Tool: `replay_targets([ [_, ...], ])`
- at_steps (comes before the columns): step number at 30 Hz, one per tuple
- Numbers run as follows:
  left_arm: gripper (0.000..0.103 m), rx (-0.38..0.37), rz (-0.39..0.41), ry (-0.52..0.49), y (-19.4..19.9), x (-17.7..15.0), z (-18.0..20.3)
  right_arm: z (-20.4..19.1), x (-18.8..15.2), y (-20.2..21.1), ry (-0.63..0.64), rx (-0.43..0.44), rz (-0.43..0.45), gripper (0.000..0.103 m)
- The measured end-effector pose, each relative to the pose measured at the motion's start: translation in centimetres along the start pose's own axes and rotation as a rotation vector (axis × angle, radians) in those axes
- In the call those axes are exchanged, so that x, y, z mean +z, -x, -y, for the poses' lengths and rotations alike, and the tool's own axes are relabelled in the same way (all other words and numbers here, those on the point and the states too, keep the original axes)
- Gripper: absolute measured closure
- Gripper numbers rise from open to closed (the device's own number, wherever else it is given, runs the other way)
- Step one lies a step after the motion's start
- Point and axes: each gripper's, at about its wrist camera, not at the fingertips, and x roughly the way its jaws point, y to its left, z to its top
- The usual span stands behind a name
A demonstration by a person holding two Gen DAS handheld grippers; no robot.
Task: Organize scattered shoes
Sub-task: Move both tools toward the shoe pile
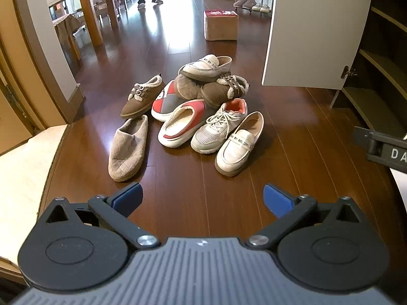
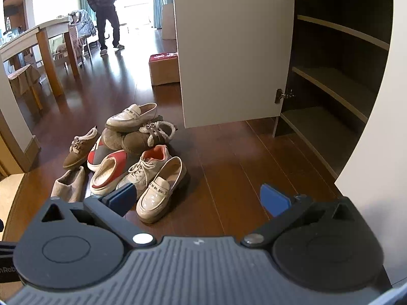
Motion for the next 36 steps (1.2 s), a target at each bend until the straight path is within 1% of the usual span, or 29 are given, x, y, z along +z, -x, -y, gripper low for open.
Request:
replay_targets([
  [2,0.001,-0.004,-0.005,0.004,-0.1,-0.1,-0.1,0.6,-0.4,-0.3,-0.007,0.012,-0.016,0.000],
  [3,0.001,-0.006,-0.007,0.006,-0.1,-0.2,-0.2,0.3,-0.2,-0.8,0.010,0.003,-0.044,0.000],
  [6,0.001,-0.011,-0.015,0.012,-0.2,-0.3,-0.4,-1.2,-0.3,-1.4,0.043,-0.022,-0.071,0.000],
  [11,0.001,-0.018,-0.025,0.021,-0.2,-0.6,-0.7,-2.3,-1.4,-1.3,0.059,-0.029,-0.075,0.000],
  [14,0.001,-0.026,-0.028,0.024,-0.1,-0.9,-0.6,-2.4,-1.0,-1.4,0.067,-0.024,-0.089,0.000],
  [18,0.001,-0.039,-0.033,0.024,0.5,-1.5,-0.2,-3.0,-0.6,-0.4,0.091,-0.031,-0.070,0.001],
  [21,0.001,-0.055,-0.026,0.026,1.4,-0.8,-0.7,-3.1,-0.7,0.4,0.076,-0.049,-0.068,0.001],
  [28,0.001,-0.056,0.000,0.008,2.7,0.6,-0.7,-3.2,-0.3,3.0,0.046,-0.043,-0.056,0.000],
  [31,0.001,-0.043,0.028,-0.002,3.2,2.0,-0.2,-3.1,0.3,4.1,0.070,-0.025,-0.042,0.000],
  [34,0.001,-0.017,0.059,-0.021,3.8,3.7,0.3,-2.6,0.9,5.0,0.097,-0.031,-0.014,0.000],
  [36,0.001,-0.008,0.067,-0.037,4.1,4.7,0.4,-2.3,1.7,5.0,0.121,-0.007,-0.012,0.000],
])
